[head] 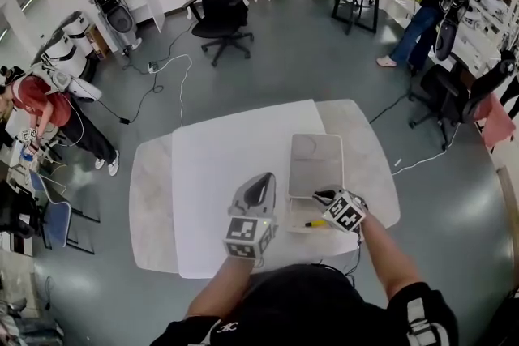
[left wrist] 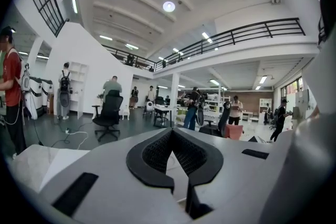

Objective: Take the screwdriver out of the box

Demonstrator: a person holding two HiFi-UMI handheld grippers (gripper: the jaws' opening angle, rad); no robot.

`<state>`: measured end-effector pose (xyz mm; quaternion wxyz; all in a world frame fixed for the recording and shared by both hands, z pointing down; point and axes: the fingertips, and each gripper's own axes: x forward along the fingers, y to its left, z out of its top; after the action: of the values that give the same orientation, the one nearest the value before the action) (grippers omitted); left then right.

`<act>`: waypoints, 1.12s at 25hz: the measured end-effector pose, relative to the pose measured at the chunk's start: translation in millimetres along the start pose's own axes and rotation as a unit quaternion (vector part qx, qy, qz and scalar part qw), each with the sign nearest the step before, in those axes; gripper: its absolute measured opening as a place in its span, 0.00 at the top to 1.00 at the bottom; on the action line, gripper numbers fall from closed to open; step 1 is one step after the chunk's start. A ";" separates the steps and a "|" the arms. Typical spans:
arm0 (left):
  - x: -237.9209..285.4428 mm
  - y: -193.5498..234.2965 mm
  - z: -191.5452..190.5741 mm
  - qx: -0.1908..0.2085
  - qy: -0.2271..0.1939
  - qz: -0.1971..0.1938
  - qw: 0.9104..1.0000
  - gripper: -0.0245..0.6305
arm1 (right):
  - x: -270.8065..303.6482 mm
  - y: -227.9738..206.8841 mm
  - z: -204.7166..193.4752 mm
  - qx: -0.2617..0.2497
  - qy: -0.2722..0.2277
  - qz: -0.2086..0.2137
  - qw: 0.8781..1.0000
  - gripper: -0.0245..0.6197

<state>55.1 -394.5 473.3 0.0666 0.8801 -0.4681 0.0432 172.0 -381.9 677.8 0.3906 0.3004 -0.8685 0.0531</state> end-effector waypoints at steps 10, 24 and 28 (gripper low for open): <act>-8.0 8.0 -7.1 -0.003 0.016 0.015 1.000 0.95 | 35.1 34.3 -45.2 -0.022 0.105 0.089 0.990 0.81; -15.4 21.1 -12.5 -0.003 0.024 0.034 0.999 0.95 | 56.1 69.7 -81.5 -0.044 0.186 0.206 0.960 0.80; -15.8 24.2 -18.2 -0.004 0.028 0.036 0.999 0.95 | 60.4 91.0 -82.9 -0.077 0.198 0.257 0.943 0.80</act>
<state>26.0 -392.1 490.9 0.0815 0.8610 -0.4972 0.0687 143.3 -309.8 790.8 0.5499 0.0198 -0.8226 0.1434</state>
